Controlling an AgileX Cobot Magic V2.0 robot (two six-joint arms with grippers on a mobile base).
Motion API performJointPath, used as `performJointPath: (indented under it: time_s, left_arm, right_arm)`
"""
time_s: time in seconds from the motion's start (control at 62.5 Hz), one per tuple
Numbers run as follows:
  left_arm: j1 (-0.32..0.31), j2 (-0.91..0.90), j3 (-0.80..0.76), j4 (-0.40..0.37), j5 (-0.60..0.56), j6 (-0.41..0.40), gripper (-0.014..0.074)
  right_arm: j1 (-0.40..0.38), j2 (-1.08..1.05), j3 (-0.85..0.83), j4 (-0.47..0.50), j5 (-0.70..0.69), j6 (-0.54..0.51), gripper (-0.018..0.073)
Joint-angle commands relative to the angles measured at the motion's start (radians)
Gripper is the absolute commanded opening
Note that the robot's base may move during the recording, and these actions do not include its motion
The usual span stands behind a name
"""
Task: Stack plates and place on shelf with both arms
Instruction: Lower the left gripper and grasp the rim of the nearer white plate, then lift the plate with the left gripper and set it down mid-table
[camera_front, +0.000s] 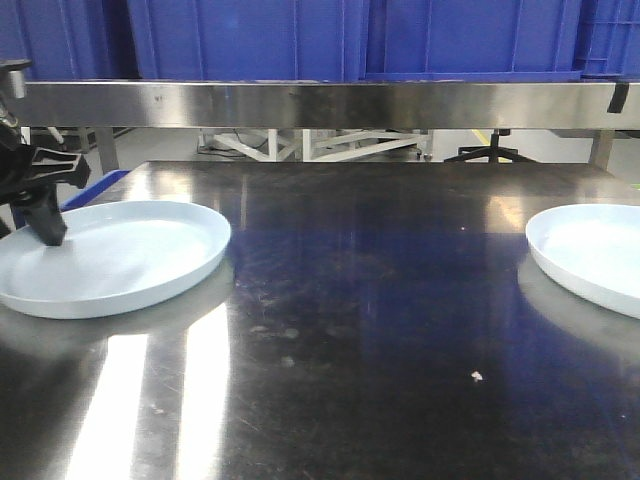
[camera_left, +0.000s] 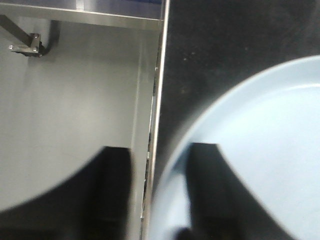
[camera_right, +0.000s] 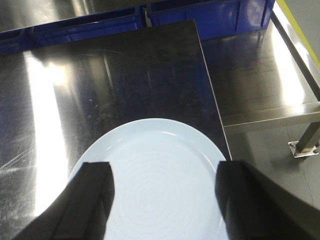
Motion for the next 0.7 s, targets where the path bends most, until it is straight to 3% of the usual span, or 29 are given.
performJointPath:
  time_s: [0.0, 0.336, 0.688]
  left_arm:
    - [0.001, -0.023, -0.013, 0.014, 0.011, -0.003, 0.0096]
    - [-0.021, -0.101, -0.066, -0.046, 0.083, -0.003, 0.0097]
    - [-0.178, -0.218, -0.190, -0.061, 0.096, -0.003, 0.0097]
  right_arm:
    - [-0.001, -0.007, -0.038, -0.011, -0.059, -0.008, 0.0542]
    - [-0.001, -0.007, -0.038, -0.011, -0.058, -0.008, 0.0542]
    - [-0.001, -0.007, -0.038, -0.011, -0.033, -0.008, 0.0542]
